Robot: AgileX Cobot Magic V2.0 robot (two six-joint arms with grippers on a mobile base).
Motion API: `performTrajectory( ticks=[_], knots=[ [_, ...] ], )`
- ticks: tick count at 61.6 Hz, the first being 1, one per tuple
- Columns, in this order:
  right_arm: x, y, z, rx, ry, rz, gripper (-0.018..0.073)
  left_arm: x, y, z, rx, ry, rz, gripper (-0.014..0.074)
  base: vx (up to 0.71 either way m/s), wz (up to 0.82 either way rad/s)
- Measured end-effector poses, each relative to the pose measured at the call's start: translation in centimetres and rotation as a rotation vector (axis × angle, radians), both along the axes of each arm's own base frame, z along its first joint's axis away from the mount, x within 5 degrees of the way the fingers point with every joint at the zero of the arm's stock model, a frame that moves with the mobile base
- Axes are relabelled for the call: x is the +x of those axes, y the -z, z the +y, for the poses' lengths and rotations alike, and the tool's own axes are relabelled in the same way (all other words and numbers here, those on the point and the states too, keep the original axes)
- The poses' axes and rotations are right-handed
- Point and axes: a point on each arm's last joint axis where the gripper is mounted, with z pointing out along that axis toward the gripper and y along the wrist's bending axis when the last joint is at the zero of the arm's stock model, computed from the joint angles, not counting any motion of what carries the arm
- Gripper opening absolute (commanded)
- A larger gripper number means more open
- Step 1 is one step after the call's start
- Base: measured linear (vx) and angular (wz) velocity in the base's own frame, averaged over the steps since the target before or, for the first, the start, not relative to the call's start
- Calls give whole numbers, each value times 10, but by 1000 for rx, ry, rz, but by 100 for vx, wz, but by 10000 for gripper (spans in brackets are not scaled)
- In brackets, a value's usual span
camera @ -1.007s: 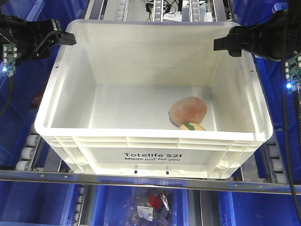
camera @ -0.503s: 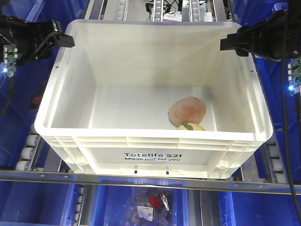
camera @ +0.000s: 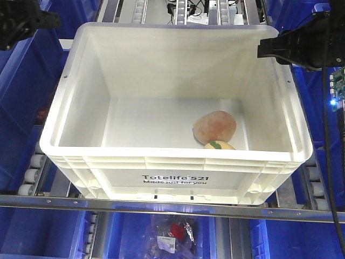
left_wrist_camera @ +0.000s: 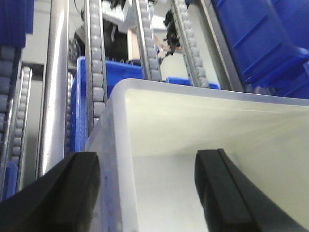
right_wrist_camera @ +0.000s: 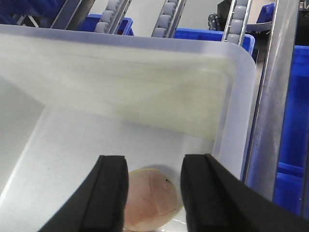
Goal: Place moving items into box and shelve
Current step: 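Open both grippers and withdraw them from the crate rims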
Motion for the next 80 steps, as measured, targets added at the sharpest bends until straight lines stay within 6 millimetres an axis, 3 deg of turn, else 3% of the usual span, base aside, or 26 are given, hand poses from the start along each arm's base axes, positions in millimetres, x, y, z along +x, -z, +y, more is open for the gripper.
performTrajectory(
  ticks=[11,23,31,39,53,68,80],
  knots=[
    [0,0,0,0,0,0,296,-45,32,0,-19,-27,7,523,0,0],
    [0,0,0,0,0,0,275,-109,75,9,-31,-52,9,499,0,0],
    [0,0,0,0,0,0,266,-151,79,20,50,-58,-125,424,0,0],
    [0,0,0,0,0,0,266,-181,92,35,170,-133,-304,279,0,0],
    [0,0,0,0,0,0,266,-198,133,48,259,-232,-542,-10,0,0],
    [0,0,0,0,0,0,266,-200,184,52,290,-295,-533,-8,0,0],
    [0,0,0,0,0,-1,266,-200,180,53,236,-328,-609,-8,0,0]
  ],
)
